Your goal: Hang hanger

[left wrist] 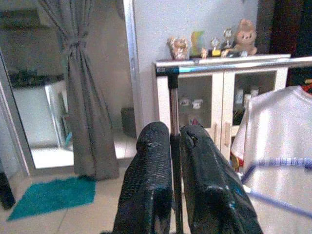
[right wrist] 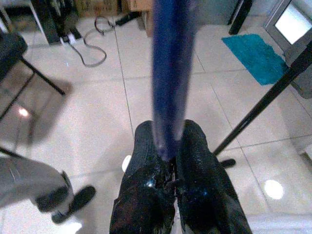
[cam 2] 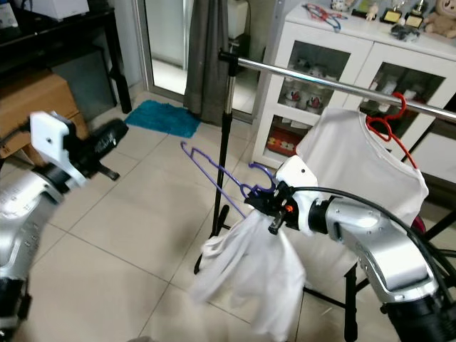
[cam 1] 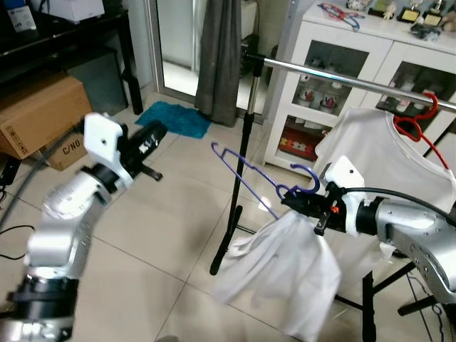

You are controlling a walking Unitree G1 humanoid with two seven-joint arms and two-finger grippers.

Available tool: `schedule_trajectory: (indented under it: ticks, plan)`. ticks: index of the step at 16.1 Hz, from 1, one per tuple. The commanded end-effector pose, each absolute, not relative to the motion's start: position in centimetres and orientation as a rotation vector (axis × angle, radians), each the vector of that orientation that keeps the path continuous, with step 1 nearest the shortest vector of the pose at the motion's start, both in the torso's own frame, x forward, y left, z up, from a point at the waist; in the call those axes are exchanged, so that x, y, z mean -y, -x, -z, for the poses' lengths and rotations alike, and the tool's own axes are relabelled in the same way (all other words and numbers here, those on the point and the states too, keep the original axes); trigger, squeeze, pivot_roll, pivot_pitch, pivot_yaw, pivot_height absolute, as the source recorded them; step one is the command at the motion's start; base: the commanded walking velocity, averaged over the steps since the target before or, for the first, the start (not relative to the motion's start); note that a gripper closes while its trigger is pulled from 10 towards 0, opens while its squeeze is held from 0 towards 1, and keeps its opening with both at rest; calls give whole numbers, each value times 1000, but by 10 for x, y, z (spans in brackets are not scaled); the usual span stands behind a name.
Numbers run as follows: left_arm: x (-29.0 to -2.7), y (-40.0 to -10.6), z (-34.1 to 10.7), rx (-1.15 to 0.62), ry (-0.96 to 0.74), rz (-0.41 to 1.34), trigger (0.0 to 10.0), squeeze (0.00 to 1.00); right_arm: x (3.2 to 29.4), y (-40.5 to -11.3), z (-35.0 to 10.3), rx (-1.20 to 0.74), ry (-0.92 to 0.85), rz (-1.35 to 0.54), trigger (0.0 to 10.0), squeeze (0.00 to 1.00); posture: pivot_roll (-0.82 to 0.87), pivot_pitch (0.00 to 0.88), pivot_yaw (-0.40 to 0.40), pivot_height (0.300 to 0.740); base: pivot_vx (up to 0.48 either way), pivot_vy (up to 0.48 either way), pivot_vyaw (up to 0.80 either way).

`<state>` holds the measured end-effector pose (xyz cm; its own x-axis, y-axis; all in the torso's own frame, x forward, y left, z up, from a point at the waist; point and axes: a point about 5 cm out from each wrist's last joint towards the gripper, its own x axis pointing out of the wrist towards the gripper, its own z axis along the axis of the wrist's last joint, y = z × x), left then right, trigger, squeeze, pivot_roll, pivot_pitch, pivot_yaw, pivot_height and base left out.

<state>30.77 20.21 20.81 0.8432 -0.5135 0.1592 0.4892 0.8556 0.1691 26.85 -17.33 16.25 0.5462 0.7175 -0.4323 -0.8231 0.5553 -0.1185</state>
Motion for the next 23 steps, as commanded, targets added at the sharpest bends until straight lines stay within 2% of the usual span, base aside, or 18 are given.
schedule_trajectory:
  ticks: [1, 2, 3, 8, 9, 10, 11, 15, 17, 19, 20, 21, 22, 23]
  plan:
    - [-195, -308, -228, 255, -138, 603, 10000, 1000, 174, -271, -167, -350, 381, -953, 0, 0, 2, 0, -80, 740, 0, 0, 0]
    - [-181, -308, -241, 192, -230, 855, 10000, 1000, 171, -275, -174, -378, 475, -1044, 0, 0, 9, 0, -86, 740, 0, 0, 0]
    - [-177, -308, -239, 135, -278, 954, 10000, 1000, 170, -276, -178, -391, 528, -1097, 0, 0, 11, 0, -87, 740, 0, 0, 0]
    - [-163, -306, -214, -93, -288, 1279, 10000, 1000, 165, -281, -200, -417, 700, -1268, 0, 0, 7, 0, -81, 740, 0, 0, 0]
    - [-151, -312, -204, -143, -321, 1326, 10000, 1000, 162, -283, -206, -418, 740, -1292, 0, 0, 6, 0, -80, 740, 0, 0, 0]
    - [-144, -317, -200, -143, -347, 1329, 10000, 125, 160, -282, -208, -416, 753, -1308, 0, 0, 6, 0, -80, 740, 0, 0, 0]
    - [-140, -321, -197, -140, -368, 1326, 10000, 0, 158, -281, -209, -415, 758, -1327, 0, 0, 3, 0, -80, 740, 0, 0, 0]
    - [-119, -314, -188, -229, -335, 1528, 10000, 0, 156, -276, -205, -439, 793, -1370, 0, 0, -9, 0, -67, 740, 0, 0, 0]
    - [-114, -318, -175, -261, -406, 1546, 10000, 0, 155, -275, -204, -448, 807, -1384, 0, 0, -13, 0, -60, 740, 0, 0, 0]
    - [-107, -320, -175, -251, -377, 1563, 10000, 0, 155, -274, -203, -456, 817, -1389, 0, 0, -13, 0, -60, 740, 0, 0, 0]
    - [-104, -321, -172, -265, -414, 1555, 10000, 0, 155, -274, -203, -458, 825, -1390, 0, 0, -19, 0, -54, 740, 0, 0, 0]
    - [-103, -324, -168, -267, -467, 1534, 3098, 0, 154, -274, -203, -458, 828, -1393, 0, 0, -19, 0, -54, 740, 0, 0, 0]
    - [-102, -325, -166, -268, -483, 1529, 1843, 0, 154, -273, -203, -458, 829, -1393, 0, 0, -20, 0, -53, 740, 0, 0, 0]
    - [-100, -325, -164, -270, -475, 1544, 0, 0, 153, -274, -203, -459, 831, -1394, 0, 0, -21, 0, -54, 740, 0, 0, 0]
